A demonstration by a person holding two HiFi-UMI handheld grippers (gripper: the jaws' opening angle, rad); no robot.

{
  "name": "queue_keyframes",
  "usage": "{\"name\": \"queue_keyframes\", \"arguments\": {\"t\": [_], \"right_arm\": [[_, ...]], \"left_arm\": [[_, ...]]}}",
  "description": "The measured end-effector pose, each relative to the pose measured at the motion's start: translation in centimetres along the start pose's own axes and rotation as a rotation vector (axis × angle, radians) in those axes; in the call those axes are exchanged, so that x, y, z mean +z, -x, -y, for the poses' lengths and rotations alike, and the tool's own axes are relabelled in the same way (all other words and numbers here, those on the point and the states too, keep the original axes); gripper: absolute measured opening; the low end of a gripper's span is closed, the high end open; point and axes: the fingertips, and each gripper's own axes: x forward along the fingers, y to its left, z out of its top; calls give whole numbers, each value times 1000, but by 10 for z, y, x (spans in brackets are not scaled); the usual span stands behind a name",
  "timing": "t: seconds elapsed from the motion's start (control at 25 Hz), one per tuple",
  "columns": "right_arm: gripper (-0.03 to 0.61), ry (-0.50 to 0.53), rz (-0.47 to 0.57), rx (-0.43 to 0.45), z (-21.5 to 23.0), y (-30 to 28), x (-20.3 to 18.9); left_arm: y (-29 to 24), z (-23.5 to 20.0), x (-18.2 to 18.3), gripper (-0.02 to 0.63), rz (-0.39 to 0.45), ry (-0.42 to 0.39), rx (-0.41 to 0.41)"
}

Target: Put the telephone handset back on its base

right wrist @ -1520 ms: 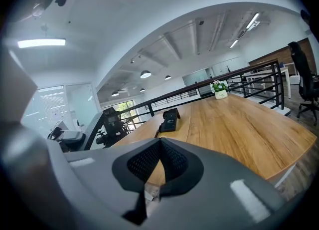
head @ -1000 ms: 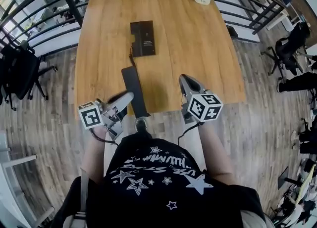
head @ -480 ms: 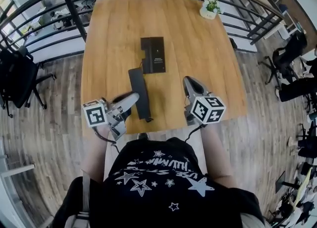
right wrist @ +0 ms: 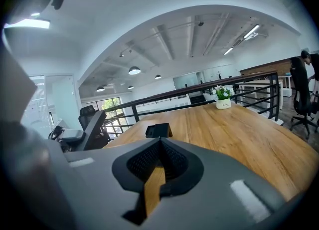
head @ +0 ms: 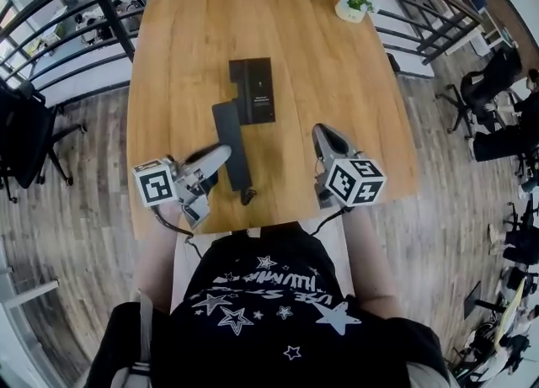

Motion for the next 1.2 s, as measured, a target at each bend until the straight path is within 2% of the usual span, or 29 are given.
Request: {"name": "queue_keyframes", "arguments": {"t": [0.16,0.64,1.2], "right_arm": [[2,-13,-6,32,9,-24,5],[2,-24,-63,120,35,-90,18],[2,-58,-118,147,57,-128,7]], "left_arm": [[-11,-8,15,77,11,-17,18],[-50,-54,56,76,37,10,103],[-75,-121,80,77,-47,-2,179]]}}
